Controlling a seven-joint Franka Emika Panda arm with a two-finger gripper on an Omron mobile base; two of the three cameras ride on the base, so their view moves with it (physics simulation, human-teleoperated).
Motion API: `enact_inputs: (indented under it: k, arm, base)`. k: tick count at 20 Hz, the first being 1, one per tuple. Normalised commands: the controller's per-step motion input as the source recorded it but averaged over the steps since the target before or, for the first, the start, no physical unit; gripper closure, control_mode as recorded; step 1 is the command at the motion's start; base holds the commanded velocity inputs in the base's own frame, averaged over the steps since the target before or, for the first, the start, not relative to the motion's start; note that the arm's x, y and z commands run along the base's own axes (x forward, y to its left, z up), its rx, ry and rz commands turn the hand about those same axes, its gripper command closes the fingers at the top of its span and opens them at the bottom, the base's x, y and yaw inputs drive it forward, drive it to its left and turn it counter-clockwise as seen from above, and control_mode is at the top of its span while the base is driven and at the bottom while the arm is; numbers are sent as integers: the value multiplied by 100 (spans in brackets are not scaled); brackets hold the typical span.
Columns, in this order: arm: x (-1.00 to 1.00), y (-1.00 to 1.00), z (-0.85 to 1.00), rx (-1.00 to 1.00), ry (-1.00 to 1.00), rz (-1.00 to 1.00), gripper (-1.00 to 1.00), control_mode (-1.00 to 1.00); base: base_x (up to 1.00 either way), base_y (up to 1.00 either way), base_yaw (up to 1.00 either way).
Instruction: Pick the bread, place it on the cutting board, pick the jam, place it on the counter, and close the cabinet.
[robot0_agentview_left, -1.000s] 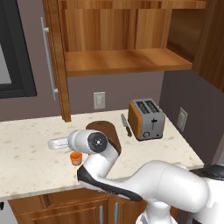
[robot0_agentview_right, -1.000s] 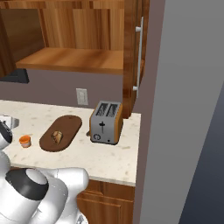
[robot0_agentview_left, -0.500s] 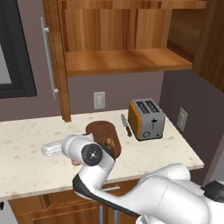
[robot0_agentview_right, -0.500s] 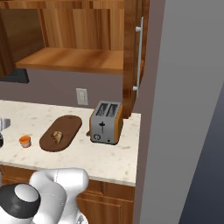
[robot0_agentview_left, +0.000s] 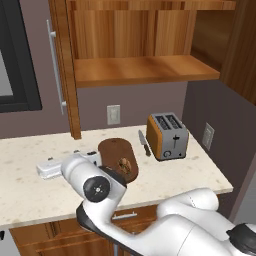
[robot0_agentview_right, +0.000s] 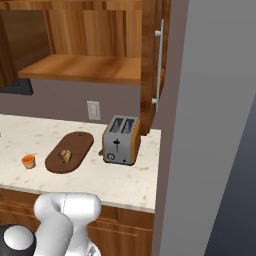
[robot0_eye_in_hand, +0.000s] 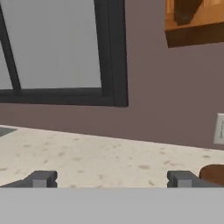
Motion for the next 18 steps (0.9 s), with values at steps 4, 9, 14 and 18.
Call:
enact_inputs:
  k: [4, 9, 14, 18]
  arm:
    - [-23, 21, 41, 0, -9, -4, -100, -100]
    - [-18, 16, 43, 0, -4, -5, -100, -100]
    - [-10, 13, 35, 0, -2, -5, -100, -100]
    - [-32, 4, 21, 0, -2, -3, -100, -100]
  base:
    - [0, 0, 0]
    - [0, 0, 0]
    - [0, 0, 0]
    - [0, 0, 0]
